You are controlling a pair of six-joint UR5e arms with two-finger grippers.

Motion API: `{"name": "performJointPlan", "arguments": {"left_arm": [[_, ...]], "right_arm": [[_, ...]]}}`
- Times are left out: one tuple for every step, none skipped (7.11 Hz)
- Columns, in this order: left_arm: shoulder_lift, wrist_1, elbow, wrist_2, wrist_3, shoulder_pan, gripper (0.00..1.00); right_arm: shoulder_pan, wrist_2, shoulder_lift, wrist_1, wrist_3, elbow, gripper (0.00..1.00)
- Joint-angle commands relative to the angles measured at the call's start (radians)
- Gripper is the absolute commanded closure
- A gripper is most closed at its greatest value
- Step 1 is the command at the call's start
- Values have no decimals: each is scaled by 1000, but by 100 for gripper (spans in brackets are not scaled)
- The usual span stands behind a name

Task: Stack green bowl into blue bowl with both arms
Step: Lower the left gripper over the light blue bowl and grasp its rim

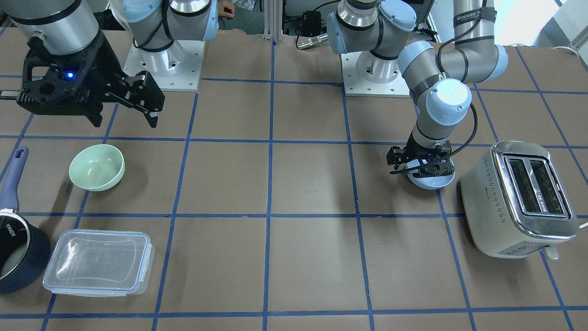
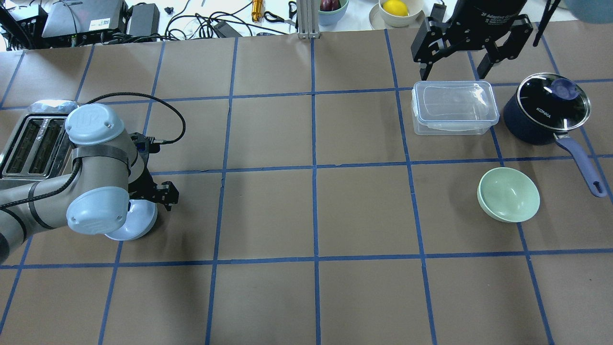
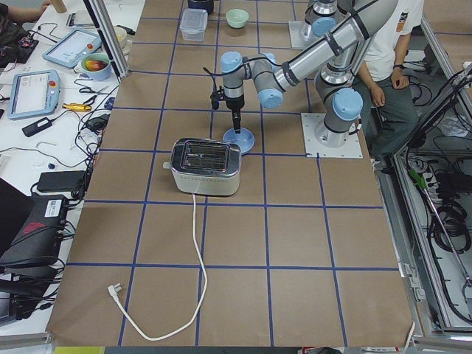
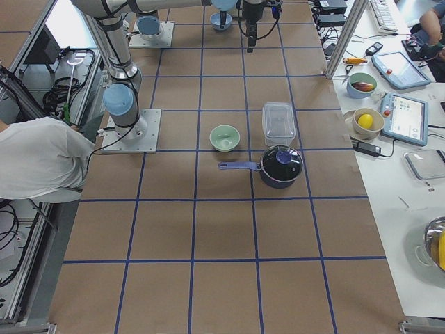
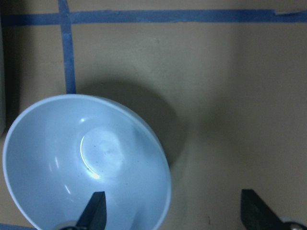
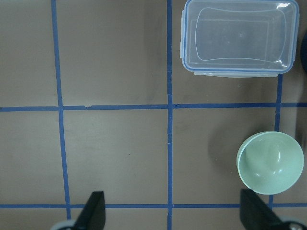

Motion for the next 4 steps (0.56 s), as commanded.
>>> {"name": "performJointPlan", "arguments": {"left_arm": [[-45,23,-4,6,28,1,45],[-46,23,-1,5,30,1,83],[-43,32,4,9,28,1,100],[-45,37,7,5,27,-1,100]], "right_arm": [[2,0,0,0,0,0,0],[-2,0,2,2,0,0,0],[-7,-5,-3,15,-2,2,0],[-13,-31,-1,75,-2,2,0]]}}
